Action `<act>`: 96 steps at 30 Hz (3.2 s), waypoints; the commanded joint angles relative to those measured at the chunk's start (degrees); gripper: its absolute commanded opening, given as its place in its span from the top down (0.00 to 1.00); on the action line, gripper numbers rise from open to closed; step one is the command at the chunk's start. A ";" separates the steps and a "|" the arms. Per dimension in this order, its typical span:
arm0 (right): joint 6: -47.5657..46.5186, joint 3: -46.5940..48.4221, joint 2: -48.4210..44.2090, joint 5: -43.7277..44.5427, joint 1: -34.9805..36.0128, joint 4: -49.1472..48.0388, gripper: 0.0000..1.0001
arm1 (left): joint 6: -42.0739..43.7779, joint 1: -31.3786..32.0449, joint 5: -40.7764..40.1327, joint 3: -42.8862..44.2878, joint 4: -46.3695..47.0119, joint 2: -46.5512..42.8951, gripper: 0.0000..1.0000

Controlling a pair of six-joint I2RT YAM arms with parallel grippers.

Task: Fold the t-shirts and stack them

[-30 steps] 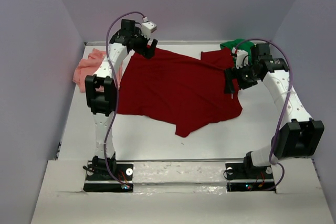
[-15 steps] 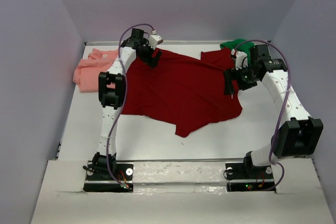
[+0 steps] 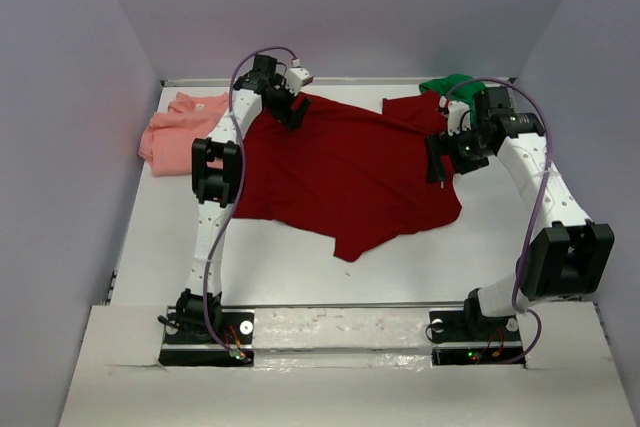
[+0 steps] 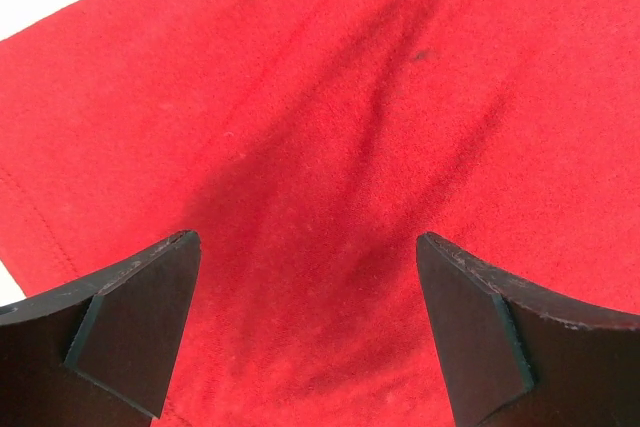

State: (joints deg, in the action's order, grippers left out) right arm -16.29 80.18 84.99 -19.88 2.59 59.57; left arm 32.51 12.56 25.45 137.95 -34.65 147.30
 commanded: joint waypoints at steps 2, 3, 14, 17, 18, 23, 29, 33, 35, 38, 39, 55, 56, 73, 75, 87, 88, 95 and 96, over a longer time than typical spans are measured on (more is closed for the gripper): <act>0.12 -0.38 -2.11 0.10 -0.39 -0.24 0.00 | -1.31 0.45 -1.01 0.66 -0.68 0.26 0.01; 0.21 -0.38 -2.28 0.10 -0.39 -0.33 0.00 | -1.49 0.45 -1.37 0.39 -0.59 0.18 0.01; 0.39 -0.99 -3.60 0.02 -0.39 -0.24 0.00 | -2.46 0.36 -5.68 1.36 -2.43 3.25 0.01; 0.39 -0.99 -4.04 -0.07 -0.39 -0.16 0.00 | -2.71 -0.25 -4.71 0.40 -1.83 3.17 0.01; 0.39 -0.91 -3.96 0.01 -0.39 -0.07 0.00 | -3.15 -0.25 -5.06 0.30 -1.47 3.16 0.01; 0.47 -0.64 -3.96 0.02 -0.39 0.11 0.00 | -4.04 -0.34 -8.05 1.62 -1.21 4.22 0.01; 0.39 -0.64 -3.60 -0.60 -0.39 0.02 0.00 | -5.44 -1.13 -20.51 2.93 0.38 6.41 0.01; 0.30 -0.90 -3.43 -1.21 -0.39 -0.07 0.00 | -6.76 -2.62 -24.56 3.38 0.81 7.03 0.01; 0.21 -0.99 -3.34 -1.56 -0.39 -0.16 0.00 | -7.46 -3.59 -24.84 3.29 1.08 7.03 0.01; 0.21 -1.08 -3.16 -1.74 -0.39 -0.16 0.00 | -7.73 -4.12 -28.79 3.20 0.99 7.29 0.01; 0.21 -1.08 -3.16 -1.83 -0.39 -0.16 0.00 | -7.73 -4.21 -28.88 3.12 0.82 7.21 0.01; -3.48 1.11 2.01 -3.15 -0.39 -11.56 0.00 | -9.39 -2.28 -14.65 -2.77 -1.20 -15.36 0.01; -4.26 3.20 2.98 -2.80 -0.39 -12.37 0.00 | -9.48 -2.19 -13.86 -2.86 -1.55 -18.95 0.01; -5.94 32.30 41.64 8.19 -3.29 -18.53 0.00 | -10.10 -3.24 -18.07 -45.47 2.58 -65.02 0.01; -4.98 37.22 46.03 8.98 -4.08 -18.18 0.00 | -10.10 -3.50 -19.90 -51.18 2.58 -70.65 0.01; 1.87 58.42 60.03 6.51 -12.24 -10.18 0.00 | -8.61 -8.42 -22.63 -51.64 -5.60 -85.60 0.01; 2.23 58.77 60.29 6.95 -12.26 -10.35 0.00 | -8.61 -8.77 -22.81 -51.82 -5.69 -85.95 0.01; 1.18 62.20 62.66 15.12 -15.86 -10.09 0.00 | -9.05 -11.24 -21.41 -54.80 -6.13 -88.06 0.01; 0.83 62.29 62.67 17.22 -16.38 -10.35 0.00 | -9.13 -11.41 -21.15 -55.41 -6.13 -88.24 0.01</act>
State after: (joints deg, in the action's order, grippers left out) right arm -15.20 139.28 147.09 -9.21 -12.40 48.82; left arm 23.31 2.02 3.44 84.38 -40.05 59.46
